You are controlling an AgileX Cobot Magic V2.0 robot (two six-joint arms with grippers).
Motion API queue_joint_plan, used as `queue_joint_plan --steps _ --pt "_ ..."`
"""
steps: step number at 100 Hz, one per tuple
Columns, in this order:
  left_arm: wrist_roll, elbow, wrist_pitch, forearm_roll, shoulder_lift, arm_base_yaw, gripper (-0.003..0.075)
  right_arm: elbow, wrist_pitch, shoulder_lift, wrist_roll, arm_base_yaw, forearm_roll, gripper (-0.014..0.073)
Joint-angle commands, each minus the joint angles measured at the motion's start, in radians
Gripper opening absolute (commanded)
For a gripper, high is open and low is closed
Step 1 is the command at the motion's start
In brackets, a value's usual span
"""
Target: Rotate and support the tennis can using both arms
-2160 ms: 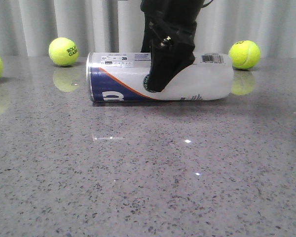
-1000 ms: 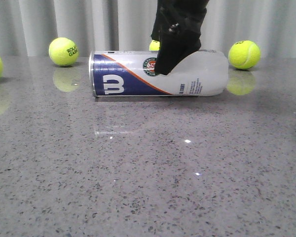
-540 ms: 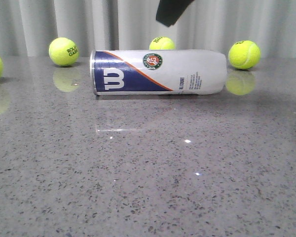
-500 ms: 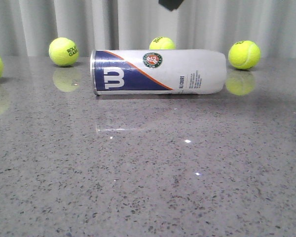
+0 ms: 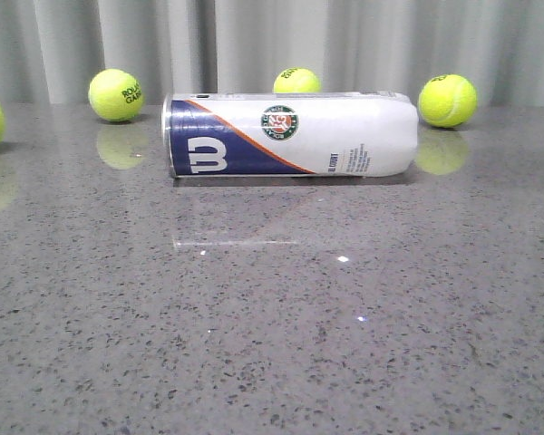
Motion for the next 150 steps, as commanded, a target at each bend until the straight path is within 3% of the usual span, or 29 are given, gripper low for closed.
queue_joint_plan --steps 1,20,53,72,88,105,112,119,145,150 --pt "-0.009 0.046 -0.084 -0.007 -0.038 0.002 -0.0021 -0.004 -0.031 -0.077 0.016 -0.062 0.007 0.0645" --pt "-0.009 0.046 -0.084 -0.007 -0.038 0.002 -0.0021 0.175 -0.124 -0.247 0.039 -0.092 0.007 0.0645" --pt "-0.009 0.046 -0.084 -0.007 -0.038 0.002 -0.0021 0.66 -0.446 -0.675 0.047 -0.092 0.007 0.0645" --pt "-0.009 0.046 -0.084 -0.007 -0.038 0.002 -0.0021 0.925 -0.543 -0.938 0.048 -0.092 0.007 0.0645" --pt "-0.009 0.046 -0.084 -0.007 -0.038 0.002 -0.0021 1.064 -0.576 -1.11 0.048 -0.092 0.007 0.0645" --pt "-0.009 0.046 -0.084 -0.007 -0.038 0.002 -0.0021 1.132 -0.637 -1.152 0.048 -0.092 0.007 0.0638" --pt "-0.009 0.046 -0.084 -0.007 -0.038 0.002 -0.0021 1.138 -0.66 -1.151 0.048 -0.092 0.007 0.0587" --pt "-0.009 0.046 -0.084 -0.007 -0.038 0.002 -0.0021 1.138 -0.678 -1.151 0.048 -0.092 0.007 0.0481" --pt "-0.009 0.046 -0.084 -0.007 -0.038 0.002 -0.0021 1.138 -0.69 -1.151 0.048 -0.092 0.007 -0.0067" --pt "-0.009 0.046 -0.084 -0.007 -0.038 0.002 -0.0021 1.138 -0.69 -1.151 0.048 -0.092 0.007 -0.0063"
